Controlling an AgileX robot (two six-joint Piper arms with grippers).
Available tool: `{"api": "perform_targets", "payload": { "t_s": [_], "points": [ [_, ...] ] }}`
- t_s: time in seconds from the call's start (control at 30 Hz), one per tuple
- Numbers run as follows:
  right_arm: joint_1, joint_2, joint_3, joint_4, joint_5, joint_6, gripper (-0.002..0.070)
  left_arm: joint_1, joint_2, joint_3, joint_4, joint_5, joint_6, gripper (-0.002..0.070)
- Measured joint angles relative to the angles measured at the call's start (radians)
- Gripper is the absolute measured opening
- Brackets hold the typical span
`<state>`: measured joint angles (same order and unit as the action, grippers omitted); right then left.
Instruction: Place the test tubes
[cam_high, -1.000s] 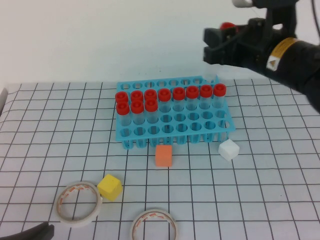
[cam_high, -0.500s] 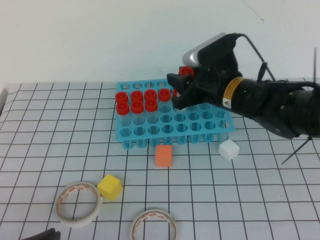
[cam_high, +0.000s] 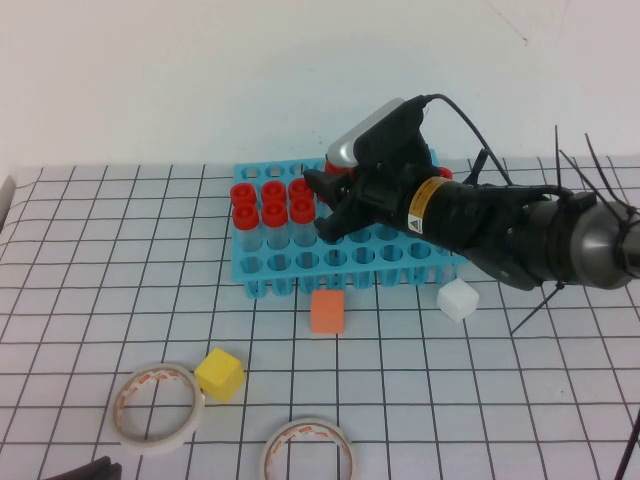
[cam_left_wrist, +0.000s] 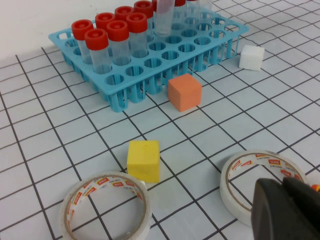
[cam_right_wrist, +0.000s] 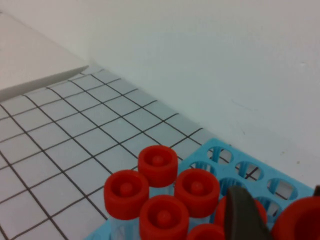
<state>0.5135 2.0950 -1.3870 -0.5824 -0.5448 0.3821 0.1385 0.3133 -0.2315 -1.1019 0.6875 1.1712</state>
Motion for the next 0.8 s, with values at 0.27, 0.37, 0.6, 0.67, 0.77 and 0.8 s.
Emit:
{"api": "perform_targets", "payload": {
  "t_s": [0.27, 0.37, 0.6, 0.67, 0.77, 0.8],
  "points": [
    [0.0, 0.048, -0.024, 0.014, 0.0, -0.014, 0.026, 0.0, 0.0, 0.0, 0.0, 0.002, 0.004, -0.0001],
    [0.0, 0.058, -0.026, 0.017, 0.0, -0.015, 0.026, 0.0, 0.0, 0.0, 0.0, 0.002, 0.004, -0.0001],
    [0.0, 0.096, -0.081, 0.021, 0.008, -0.016, 0.026, 0.0, 0.0, 0.0, 0.0, 0.004, 0.004, -0.0001],
    [0.0, 0.104, -0.092, 0.021, 0.018, -0.016, 0.026, 0.0, 0.0, 0.0, 0.0, 0.004, 0.004, -0.0001],
    [0.0, 0.104, -0.098, 0.021, 0.031, -0.016, 0.026, 0.0, 0.0, 0.0, 0.0, 0.004, 0.004, -0.0001],
    [0.0, 0.104, -0.099, 0.021, 0.039, -0.016, 0.026, 0.0, 0.0, 0.0, 0.0, 0.004, 0.004, -0.0001]
  ]
}}
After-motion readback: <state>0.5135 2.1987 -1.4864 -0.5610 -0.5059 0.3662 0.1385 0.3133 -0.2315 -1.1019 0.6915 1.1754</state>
